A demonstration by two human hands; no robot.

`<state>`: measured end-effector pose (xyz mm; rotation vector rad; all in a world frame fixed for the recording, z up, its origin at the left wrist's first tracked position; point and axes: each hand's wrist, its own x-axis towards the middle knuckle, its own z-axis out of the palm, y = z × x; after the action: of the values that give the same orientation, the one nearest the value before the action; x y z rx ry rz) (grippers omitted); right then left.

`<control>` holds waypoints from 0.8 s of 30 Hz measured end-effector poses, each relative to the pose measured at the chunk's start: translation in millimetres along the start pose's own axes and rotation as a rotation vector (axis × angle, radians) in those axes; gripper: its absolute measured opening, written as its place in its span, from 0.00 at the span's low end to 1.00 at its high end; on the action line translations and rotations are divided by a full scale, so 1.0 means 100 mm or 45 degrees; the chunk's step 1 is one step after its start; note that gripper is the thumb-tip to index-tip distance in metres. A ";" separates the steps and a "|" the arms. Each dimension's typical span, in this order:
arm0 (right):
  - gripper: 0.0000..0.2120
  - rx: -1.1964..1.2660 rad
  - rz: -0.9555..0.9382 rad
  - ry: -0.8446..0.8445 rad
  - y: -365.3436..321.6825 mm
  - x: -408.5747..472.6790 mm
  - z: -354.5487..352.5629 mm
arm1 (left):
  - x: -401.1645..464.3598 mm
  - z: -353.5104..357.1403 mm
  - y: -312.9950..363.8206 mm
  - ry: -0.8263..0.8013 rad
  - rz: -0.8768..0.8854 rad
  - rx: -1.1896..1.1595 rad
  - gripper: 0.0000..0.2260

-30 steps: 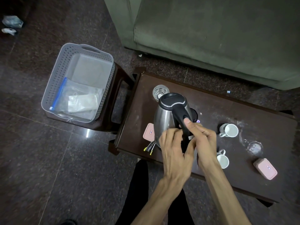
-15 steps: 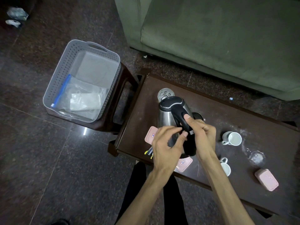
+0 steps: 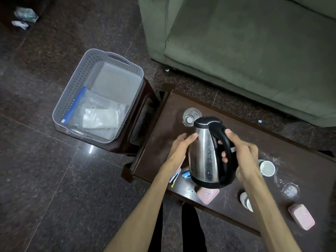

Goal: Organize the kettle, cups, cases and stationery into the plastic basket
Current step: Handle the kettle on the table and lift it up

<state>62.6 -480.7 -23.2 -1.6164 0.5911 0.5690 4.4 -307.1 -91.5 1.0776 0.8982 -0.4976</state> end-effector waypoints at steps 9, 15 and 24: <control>0.26 -0.078 0.054 -0.029 -0.17 0.08 0.04 | 0.17 0.06 -0.13 -0.082 0.107 -0.058 0.18; 0.31 -0.111 0.063 -0.011 -0.23 0.11 0.05 | 0.17 0.10 -0.10 -0.063 0.064 -0.054 0.27; 0.27 -0.139 0.082 -0.002 -0.31 0.18 0.10 | 0.19 0.17 -0.04 -0.040 0.065 -0.055 0.25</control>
<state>96.7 -468.9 -13.6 -1.7037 0.6217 0.6600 18.3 -322.8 -106.0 1.0482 0.8480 -0.4499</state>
